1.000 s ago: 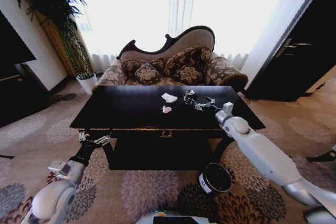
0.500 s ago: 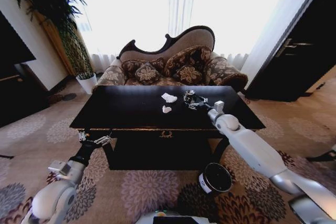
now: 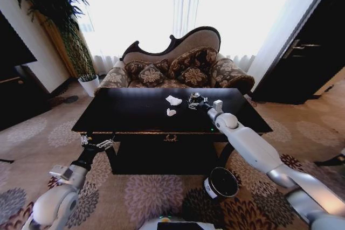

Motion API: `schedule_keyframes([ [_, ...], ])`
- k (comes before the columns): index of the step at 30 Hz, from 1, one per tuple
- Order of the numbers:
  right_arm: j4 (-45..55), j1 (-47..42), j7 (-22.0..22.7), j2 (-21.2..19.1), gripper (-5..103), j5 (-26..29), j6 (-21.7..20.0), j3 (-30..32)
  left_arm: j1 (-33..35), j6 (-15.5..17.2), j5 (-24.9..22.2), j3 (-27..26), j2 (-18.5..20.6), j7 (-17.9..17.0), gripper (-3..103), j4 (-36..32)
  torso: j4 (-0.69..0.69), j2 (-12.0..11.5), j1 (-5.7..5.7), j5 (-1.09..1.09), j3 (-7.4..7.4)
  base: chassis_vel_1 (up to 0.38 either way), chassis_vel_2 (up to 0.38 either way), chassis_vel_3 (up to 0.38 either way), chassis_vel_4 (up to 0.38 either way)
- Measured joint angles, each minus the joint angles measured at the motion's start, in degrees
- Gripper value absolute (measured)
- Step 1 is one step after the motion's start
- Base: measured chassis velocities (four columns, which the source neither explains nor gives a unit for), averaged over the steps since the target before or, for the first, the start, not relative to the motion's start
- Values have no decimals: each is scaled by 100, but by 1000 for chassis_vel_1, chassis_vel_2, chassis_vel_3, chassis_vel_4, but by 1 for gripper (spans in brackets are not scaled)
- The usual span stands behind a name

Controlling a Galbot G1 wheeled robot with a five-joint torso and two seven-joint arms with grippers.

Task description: Move to the front of the table and place the trash on the table into the trash bin.

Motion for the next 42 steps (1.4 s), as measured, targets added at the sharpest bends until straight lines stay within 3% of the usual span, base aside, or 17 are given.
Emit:
schedule_keyframes([
  [2, -33, 33, 0, 16, 83, -6, 9, -11, 0, 0, 0, 0, 0, 0, 100, 0, 0, 0, 0, 0, 0, 0, 0, 0, 0],
  [4, -39, 37, 0, 23, 83, -10, 13, -12, 0, 0, 0, 0, 0, 0, 100, 0, 0, 0, 0, 0, 0, 0, 0, 0, 0],
  [12, 31, -121, 1, 58, 50, -42, 27, 30, 0, 0, 0, 0, 0, 0, 100, 0, 0, 0, 0, 1, 0, 0, 0, 0, 0],
  [16, 103, -223, 5, 46, 39, -43, 27, 80, 0, 0, 0, 0, 0, 0, 100, 0, 0, 0, 0, 1, 0, 0, 0, 0, 0],
  [20, 236, -379, 27, -9, 18, -21, 26, 197, 0, 0, 0, 0, 0, 0, 100, 0, 0, 0, 0, 1, -1, 0, 0, 0, 0],
  [22, 261, -399, 31, -23, 18, -11, 25, 220, 0, 0, 0, 0, 0, 0, 100, 0, -1, 0, 0, 1, -1, 0, 0, 0, 0],
  [25, 358, -473, 71, -93, 3, 66, 10, 311, 0, 0, 0, 0, 0, 0, 100, 0, 0, 0, 0, 1, 0, 0, 0, 0, 0],
  [30, 494, -591, 131, -177, 1, 171, -13, 434, 0, 0, 0, 0, 0, 0, 100, 0, 0, 0, 0, 1, 0, 0, 0, 0, 0],
  [35, 1018, -1126, 248, -442, 0, 412, -71, 1016, 0, 0, 0, 0, 0, 0, 100, 0, 0, 0, 0, 1, -1, 0, 0, 0, 0],
  [42, 2065, -2698, 234, -831, 0, 602, -78, 2432, 0, 1, 0, 0, 0, 1, 100, 0, -3, 0, 0, 2, -1, 0, 0, 0, 0],
])
